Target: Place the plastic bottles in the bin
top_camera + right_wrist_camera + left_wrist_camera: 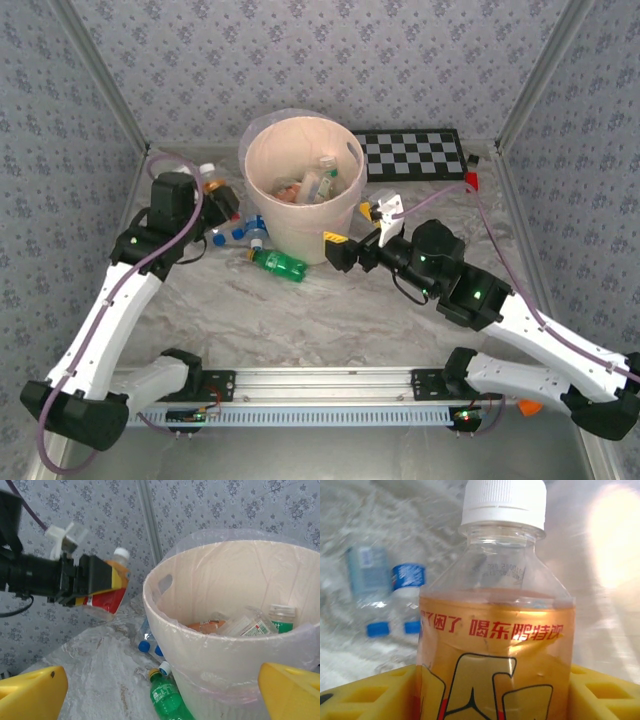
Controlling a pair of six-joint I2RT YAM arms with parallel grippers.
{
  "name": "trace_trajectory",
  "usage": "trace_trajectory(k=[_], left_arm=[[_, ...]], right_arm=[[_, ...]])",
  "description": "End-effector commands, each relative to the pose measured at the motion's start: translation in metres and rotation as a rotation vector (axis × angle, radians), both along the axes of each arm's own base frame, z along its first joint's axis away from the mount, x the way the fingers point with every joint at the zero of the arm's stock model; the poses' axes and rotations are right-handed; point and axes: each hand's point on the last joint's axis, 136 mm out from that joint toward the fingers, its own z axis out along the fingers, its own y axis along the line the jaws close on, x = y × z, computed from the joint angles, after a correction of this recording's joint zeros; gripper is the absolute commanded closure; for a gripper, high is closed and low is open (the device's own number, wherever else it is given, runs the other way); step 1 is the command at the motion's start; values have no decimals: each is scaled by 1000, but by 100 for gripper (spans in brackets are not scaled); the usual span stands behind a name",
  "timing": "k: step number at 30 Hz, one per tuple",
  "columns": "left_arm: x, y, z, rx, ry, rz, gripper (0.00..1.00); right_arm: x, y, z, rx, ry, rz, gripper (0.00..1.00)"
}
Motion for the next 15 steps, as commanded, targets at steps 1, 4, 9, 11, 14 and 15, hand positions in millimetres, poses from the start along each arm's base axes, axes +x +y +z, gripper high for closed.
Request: trace_trajectory(k=[1, 4, 9, 11, 14, 15], left_arm=[[4, -15, 51, 62, -122, -32, 37], [11, -40, 74, 70, -157, -90, 37], [28, -86, 88, 54, -152, -174, 36], [36, -101, 89, 39, -140, -192, 36], [44, -127, 86, 29, -125, -228, 36], [46, -135, 85, 22, -121, -236, 36]], right_arm=[[-1, -1, 17, 38, 1, 2, 0], [-1, 0, 17, 36, 4, 1, 0], [-1, -1, 19, 32, 4, -4, 0], [-2, -3, 20, 31, 4, -9, 0], [-3, -7, 19, 25, 3, -18, 0], [-3, -9, 19, 24, 3, -23, 0]])
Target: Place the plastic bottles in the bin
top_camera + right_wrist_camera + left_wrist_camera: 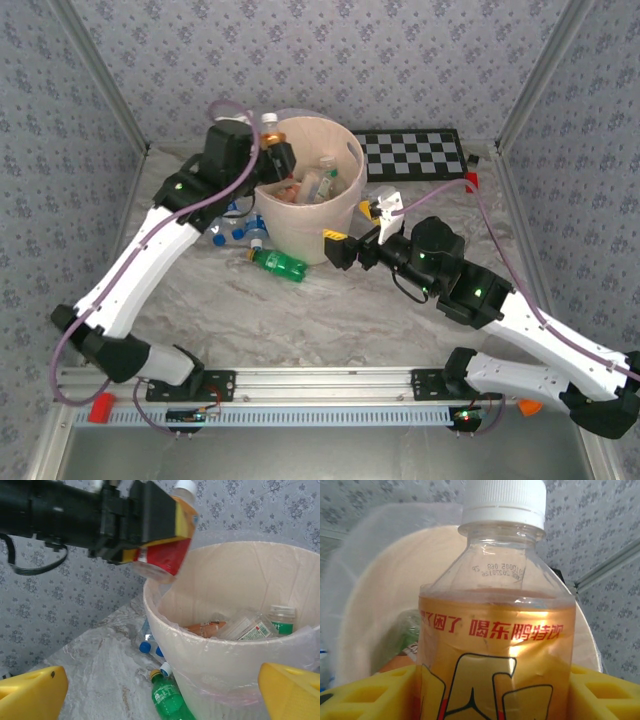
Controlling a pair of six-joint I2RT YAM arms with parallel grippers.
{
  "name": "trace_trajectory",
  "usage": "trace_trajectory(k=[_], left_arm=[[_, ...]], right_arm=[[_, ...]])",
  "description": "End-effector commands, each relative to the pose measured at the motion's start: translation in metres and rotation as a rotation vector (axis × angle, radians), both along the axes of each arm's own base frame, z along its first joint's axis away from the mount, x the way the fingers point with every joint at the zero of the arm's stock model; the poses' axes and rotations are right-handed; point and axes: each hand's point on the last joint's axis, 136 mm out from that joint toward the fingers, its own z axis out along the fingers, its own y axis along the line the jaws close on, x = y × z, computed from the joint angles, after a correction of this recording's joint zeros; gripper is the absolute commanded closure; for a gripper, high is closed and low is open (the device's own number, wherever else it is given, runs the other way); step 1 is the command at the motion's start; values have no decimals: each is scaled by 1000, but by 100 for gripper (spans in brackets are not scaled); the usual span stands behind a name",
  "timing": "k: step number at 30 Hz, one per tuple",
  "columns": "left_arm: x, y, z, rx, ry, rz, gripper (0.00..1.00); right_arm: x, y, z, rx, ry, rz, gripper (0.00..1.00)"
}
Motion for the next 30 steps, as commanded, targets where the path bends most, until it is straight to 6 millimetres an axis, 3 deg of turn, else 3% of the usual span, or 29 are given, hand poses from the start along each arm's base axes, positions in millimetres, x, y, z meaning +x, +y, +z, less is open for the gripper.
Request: trace_trajectory(k=[1, 10, 15, 19, 24, 30], left_arm=[[1, -21, 10, -27, -7, -26, 36], [7, -67, -7, -11, 38, -91, 33], [6, -68, -4, -9, 31, -94, 17], [0, -58, 2, -9, 15, -78, 2], [-11, -39, 9, 0, -13, -49, 1], [-31, 1, 15, 20, -80, 29, 0]], right_arm=[[-4, -12, 17, 29, -14, -24, 0], [-7, -20, 14, 24, -13, -41, 0], [-7, -20, 12, 23, -10, -41, 0], [-4, -18, 8, 18, -8, -46, 0], [-2, -10, 4, 7, 4, -34, 0], [2, 1, -4, -19, 16, -26, 0]])
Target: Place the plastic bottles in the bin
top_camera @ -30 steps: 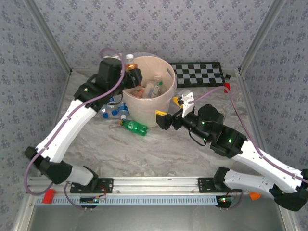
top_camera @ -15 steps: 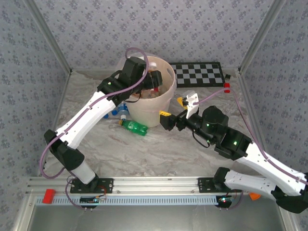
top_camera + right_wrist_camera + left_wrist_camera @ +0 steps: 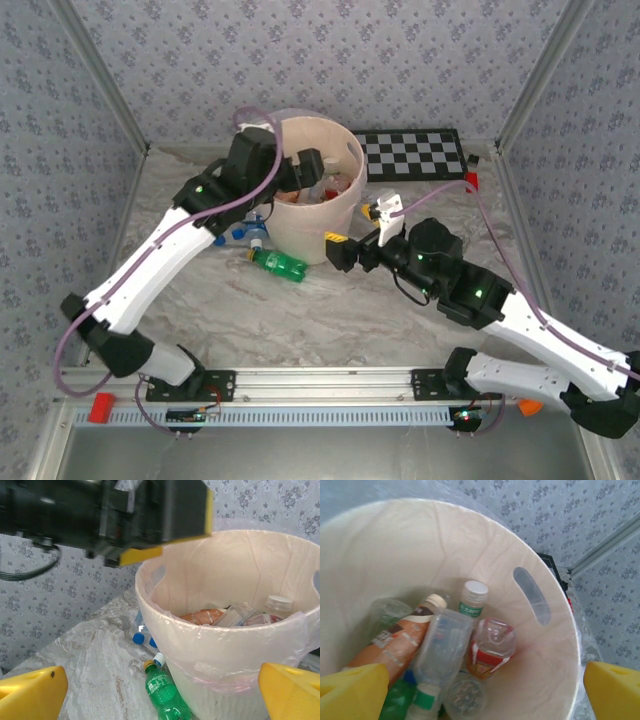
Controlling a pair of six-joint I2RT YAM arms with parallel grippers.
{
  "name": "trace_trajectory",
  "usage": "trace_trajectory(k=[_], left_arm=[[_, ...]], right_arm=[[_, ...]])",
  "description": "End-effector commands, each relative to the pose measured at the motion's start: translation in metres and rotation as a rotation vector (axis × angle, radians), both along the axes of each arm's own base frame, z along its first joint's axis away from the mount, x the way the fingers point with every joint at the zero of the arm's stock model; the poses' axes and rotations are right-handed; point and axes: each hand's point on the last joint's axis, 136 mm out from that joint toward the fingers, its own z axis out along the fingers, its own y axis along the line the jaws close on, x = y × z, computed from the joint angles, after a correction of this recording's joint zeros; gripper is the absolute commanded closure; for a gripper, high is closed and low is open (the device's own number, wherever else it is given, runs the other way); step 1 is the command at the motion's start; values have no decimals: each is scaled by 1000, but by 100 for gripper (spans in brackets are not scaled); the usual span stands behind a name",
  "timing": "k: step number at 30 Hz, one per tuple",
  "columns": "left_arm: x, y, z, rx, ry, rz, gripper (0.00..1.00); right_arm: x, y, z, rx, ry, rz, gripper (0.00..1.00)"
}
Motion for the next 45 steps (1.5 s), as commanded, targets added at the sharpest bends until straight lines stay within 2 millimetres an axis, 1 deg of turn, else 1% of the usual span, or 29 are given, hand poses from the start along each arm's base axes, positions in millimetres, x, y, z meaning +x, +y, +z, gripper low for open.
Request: trace_trajectory(k=[1, 3, 7, 9, 13, 16, 18, 20, 22, 23, 25, 26, 27, 29, 32, 36, 39, 41, 45], left_arm=[[-13, 31, 16, 9, -84, 67, 1], [-21, 46, 15, 8, -99, 95, 1], [-36, 76, 3, 10, -99, 153, 1], [-46, 95, -3, 13, -104, 192, 0], [-65, 129, -21, 7, -112, 272, 0], [-80, 149, -39, 2, -98, 317, 0], [-89, 161, -55, -1, -82, 352, 0], [-100, 174, -78, 16, -49, 384, 0], [-109, 182, -95, 6, -32, 402, 0], [-114, 190, -103, 7, -32, 427, 0], [-124, 200, -117, -1, -19, 450, 0], [-129, 206, -123, -5, -13, 463, 0], [-134, 211, -129, -12, -9, 475, 1], [-142, 218, -141, -21, 1, 489, 1], [-153, 228, -155, -38, 8, 509, 0], [-164, 238, -159, -67, -5, 519, 0], [-169, 243, -159, -73, -15, 526, 0], [-172, 246, -161, -66, -13, 527, 0], [-174, 247, -165, -53, -2, 526, 0]], right_arm=[[3, 5, 7, 15, -7, -5, 0], [5, 11, 3, 0, 1, 1, 1], [7, 26, -8, -39, 15, 25, 0], [7, 36, -16, -66, 20, 47, 0], [5, 56, -33, -127, 21, 90, 1], [6, 71, -46, -189, 28, 115, 8], [5, 83, -57, -239, 36, 143, 15], [5, 94, -67, -278, 39, 171, 21], [4, 104, -80, -316, 45, 191, 27], [4, 109, -86, -338, 47, 204, 28], [3, 117, -106, -394, 61, 221, 31], [3, 124, -101, -399, 48, 229, 33], [4, 129, -108, -423, 49, 231, 36], [4, 138, -122, -464, 61, 249, 39], [3, 154, -141, -519, 86, 288, 40], [10, 171, -169, -600, 106, 288, 42], [16, 181, -192, -667, 126, 286, 42], [21, 185, -208, -713, 138, 276, 39], [31, 189, -236, -800, 168, 262, 39]])
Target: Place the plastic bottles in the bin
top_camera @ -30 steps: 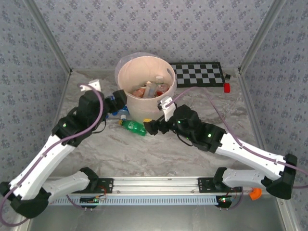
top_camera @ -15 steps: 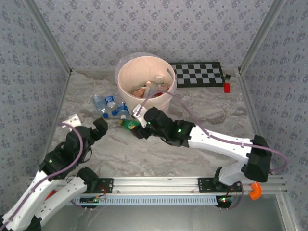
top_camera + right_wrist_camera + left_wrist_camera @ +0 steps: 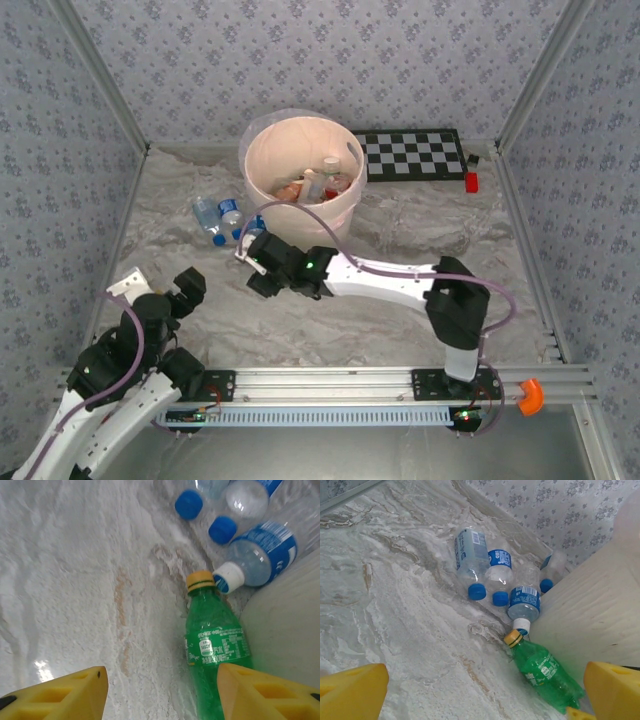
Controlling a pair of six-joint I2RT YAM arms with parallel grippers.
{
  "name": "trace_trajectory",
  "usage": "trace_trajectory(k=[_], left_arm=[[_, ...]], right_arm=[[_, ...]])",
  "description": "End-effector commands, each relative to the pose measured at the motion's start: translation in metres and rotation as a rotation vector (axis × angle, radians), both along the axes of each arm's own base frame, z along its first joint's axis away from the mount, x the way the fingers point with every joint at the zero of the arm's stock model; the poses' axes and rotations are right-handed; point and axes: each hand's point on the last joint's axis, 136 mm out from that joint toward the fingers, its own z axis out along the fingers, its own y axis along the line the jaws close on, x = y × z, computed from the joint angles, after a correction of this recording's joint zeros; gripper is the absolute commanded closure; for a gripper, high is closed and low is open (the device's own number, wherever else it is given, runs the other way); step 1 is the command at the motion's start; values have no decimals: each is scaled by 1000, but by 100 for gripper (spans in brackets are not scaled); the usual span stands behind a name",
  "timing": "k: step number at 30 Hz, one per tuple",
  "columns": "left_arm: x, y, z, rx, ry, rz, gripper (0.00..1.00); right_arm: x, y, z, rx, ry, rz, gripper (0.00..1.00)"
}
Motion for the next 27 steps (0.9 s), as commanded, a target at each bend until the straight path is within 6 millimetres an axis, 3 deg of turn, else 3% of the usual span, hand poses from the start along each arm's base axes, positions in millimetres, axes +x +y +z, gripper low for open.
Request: trace_trajectory(k=[1, 13, 27], left_arm=[[-4, 7, -6, 19, 18, 25, 0], [-5, 8, -7, 21, 14, 24, 1], [-7, 10, -10, 19, 22, 30, 0]], right_arm=[[9, -1, -17, -101, -12, -7, 39], [41, -9, -59, -237, -2, -69, 30], [45, -12, -108, -306, 67, -65, 31]])
